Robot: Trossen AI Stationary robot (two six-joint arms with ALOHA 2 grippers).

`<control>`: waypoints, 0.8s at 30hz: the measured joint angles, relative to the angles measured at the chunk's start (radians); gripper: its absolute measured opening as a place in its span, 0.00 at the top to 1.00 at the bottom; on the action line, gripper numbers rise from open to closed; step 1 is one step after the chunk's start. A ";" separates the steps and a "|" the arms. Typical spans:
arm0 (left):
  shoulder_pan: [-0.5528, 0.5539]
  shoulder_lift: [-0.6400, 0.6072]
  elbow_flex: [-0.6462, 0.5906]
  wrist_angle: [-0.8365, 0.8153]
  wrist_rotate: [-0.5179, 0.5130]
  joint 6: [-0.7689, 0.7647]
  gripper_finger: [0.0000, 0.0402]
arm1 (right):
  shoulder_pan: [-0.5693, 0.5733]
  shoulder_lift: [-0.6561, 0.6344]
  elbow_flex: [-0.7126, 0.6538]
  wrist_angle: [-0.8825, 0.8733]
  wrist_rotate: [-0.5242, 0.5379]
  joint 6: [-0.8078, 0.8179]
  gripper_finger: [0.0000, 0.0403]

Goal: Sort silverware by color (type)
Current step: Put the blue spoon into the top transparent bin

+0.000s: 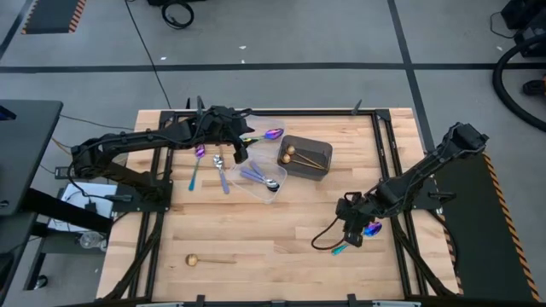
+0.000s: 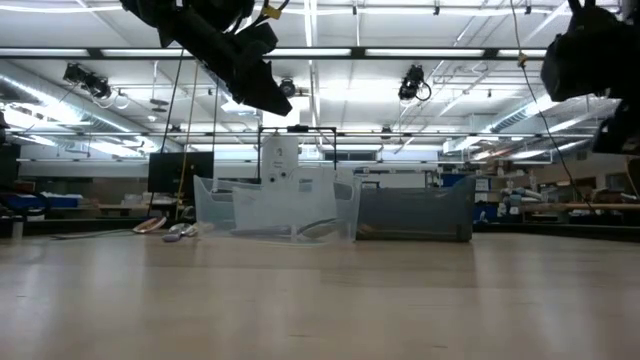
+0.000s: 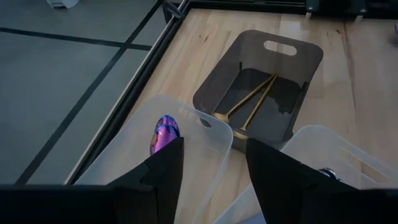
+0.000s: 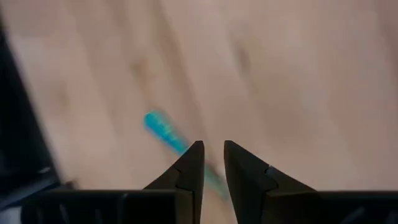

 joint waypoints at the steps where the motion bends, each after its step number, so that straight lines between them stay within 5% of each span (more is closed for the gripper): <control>1: 0.000 0.000 0.000 0.004 0.000 0.000 0.55 | 0.004 0.000 0.000 0.013 -0.033 0.012 0.82; 5: 0.000 0.000 0.000 0.019 0.000 -0.013 0.55 | 0.012 0.000 0.000 0.034 -0.124 -0.069 0.82; 12: 0.000 0.000 0.000 0.026 0.000 -0.025 0.55 | 0.020 0.057 0.005 -0.072 -0.067 -0.241 0.81; 24: -0.001 0.000 0.000 0.025 0.000 -0.028 0.55 | 0.066 0.342 0.303 -0.351 -0.018 -0.360 0.80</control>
